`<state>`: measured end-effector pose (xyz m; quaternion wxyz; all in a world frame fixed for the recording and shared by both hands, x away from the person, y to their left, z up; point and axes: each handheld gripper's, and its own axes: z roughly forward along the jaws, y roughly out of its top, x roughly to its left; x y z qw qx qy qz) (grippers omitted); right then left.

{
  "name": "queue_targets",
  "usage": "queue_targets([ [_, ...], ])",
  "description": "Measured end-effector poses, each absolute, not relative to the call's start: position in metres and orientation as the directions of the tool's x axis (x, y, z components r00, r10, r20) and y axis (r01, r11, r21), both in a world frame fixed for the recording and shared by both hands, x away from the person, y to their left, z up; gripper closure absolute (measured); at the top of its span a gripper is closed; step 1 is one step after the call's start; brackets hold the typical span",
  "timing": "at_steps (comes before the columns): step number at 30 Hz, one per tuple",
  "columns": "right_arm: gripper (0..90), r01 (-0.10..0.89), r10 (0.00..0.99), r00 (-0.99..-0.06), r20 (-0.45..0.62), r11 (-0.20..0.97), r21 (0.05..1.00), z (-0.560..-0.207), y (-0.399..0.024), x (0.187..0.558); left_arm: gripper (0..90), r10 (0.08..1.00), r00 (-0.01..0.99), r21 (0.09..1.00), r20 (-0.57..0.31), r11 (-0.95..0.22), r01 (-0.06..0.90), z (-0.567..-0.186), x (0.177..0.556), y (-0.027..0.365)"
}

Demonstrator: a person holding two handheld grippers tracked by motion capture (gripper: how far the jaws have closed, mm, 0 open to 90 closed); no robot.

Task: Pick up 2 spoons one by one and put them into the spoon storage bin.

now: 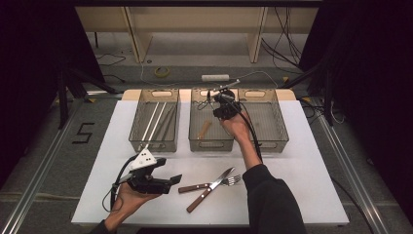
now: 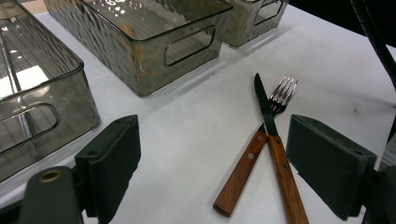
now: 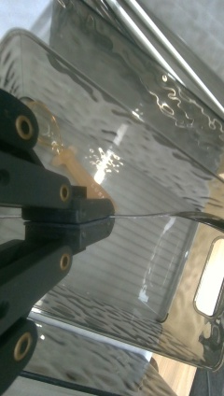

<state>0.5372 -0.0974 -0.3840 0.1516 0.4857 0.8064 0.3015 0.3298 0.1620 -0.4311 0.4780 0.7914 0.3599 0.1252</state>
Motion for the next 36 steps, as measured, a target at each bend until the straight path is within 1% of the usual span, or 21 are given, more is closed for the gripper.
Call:
queue_targets([
  [10, 90.0, 0.705, 0.886, -0.462, 0.044, 0.336, 0.624, -0.393, -0.097, 0.543, 17.4, 0.684, 0.715, 0.845, -0.143, -0.292, 0.448, -0.431, 0.330, 0.162],
  [23, 89.9, 0.698, 0.863, -0.503, 0.040, 0.378, 0.609, -0.406, -0.083, 0.542, 17.4, 0.685, 0.716, 0.845, -0.139, -0.295, 0.446, -0.431, 0.330, 0.161],
  [29, 89.3, 0.701, 0.861, -0.507, 0.045, 0.381, 0.603, -0.408, -0.081, 0.542, 17.4, 0.685, 0.715, 0.844, -0.141, -0.294, 0.449, -0.432, 0.329, 0.161],
  [31, 87.0, 0.702, 0.859, -0.509, 0.053, 0.379, 0.602, -0.408, -0.081, 0.542, 17.4, 0.686, 0.714, 0.844, -0.141, -0.294, 0.449, -0.432, 0.329, 0.161],
  [33, 81.0, 0.701, 0.856, -0.513, 0.067, 0.373, 0.608, -0.408, -0.082, 0.542, 17.3, 0.686, 0.714, 0.843, -0.141, -0.294, 0.450, -0.432, 0.329, 0.161],
  [36, 78.9, 0.698, 0.850, -0.523, 0.069, 0.380, 0.606, -0.407, -0.082, 0.542, 17.2, 0.686, 0.714, 0.843, -0.142, -0.294, 0.450, -0.432, 0.329, 0.161],
])
